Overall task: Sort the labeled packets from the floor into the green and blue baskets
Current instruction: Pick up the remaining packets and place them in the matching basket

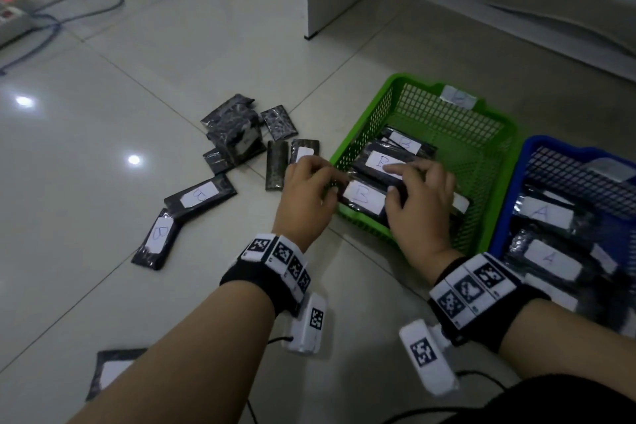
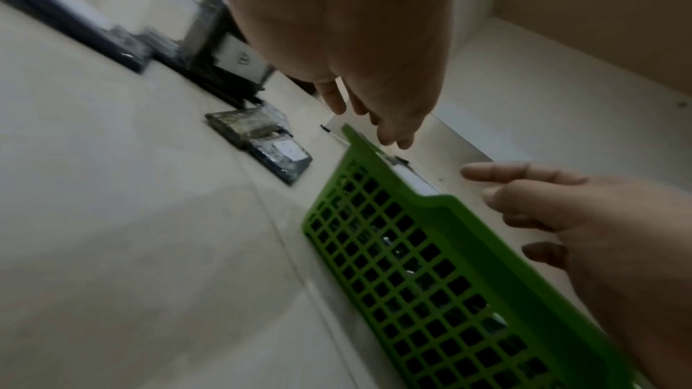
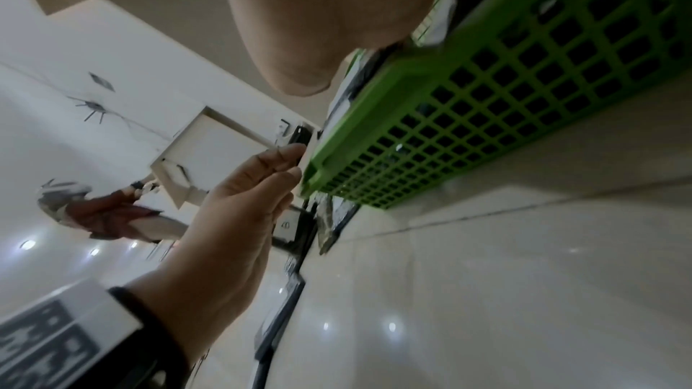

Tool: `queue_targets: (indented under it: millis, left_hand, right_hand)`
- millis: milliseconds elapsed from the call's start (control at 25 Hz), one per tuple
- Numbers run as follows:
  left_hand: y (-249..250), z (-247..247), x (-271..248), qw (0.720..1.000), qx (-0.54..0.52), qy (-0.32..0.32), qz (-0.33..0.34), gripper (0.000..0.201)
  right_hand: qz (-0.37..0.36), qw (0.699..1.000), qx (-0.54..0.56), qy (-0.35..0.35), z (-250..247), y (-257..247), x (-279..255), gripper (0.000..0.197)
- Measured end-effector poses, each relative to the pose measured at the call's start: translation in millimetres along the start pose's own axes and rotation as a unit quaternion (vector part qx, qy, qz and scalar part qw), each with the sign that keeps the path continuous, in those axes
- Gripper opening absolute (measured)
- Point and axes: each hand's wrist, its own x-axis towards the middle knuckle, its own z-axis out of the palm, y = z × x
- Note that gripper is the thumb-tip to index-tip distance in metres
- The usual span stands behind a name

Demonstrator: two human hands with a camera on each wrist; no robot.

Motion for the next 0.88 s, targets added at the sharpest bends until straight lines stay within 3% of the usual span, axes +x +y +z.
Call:
queue_targets:
  millis: [120,240,360,480,600,760,880]
  left_hand:
    - [-30,-26,-27,0.996,0.007,0.048,-0.073,0.025]
    - [-70,-64,-56,0.978,0.051,0.092,-0.181,0.024]
    - [-110,-104,-79,0.927,0.133,0.137,-0.322,0.039]
    - [-143,-131,-97,0.883,0.134,0.077,-0.444,0.065]
    - [-162,-141,-110,0.887,0.127,0.023,-0.444,0.069]
    - [-172,-155,-116,0.878,0.132,-0.029,-0.458,0.069]
    - [-175,-162,-115,0.871,0.036,0.015,-0.489,0.041]
  right_hand:
    - [-0.085,0.996,0.029,-0.022,14,-26,-20,0.031]
    - [-0.171,0.979,0.050,-0.096,36,-54,-37,0.033]
    - [-0.241,0.944,0.038,-0.221,62,-81,-44,0.037]
    - [-0.265,0.889,-0.007,-0.374,92,-112,-38,0.052]
    - [-0.296,0.850,-0.055,-0.431,128,-151,-24,0.064]
    - [-0.305,0.830,-0.092,-0.457,170,-189,-4,0.071]
    - [-0.334,0.816,-0.140,-0.450,189,-200,7,0.070]
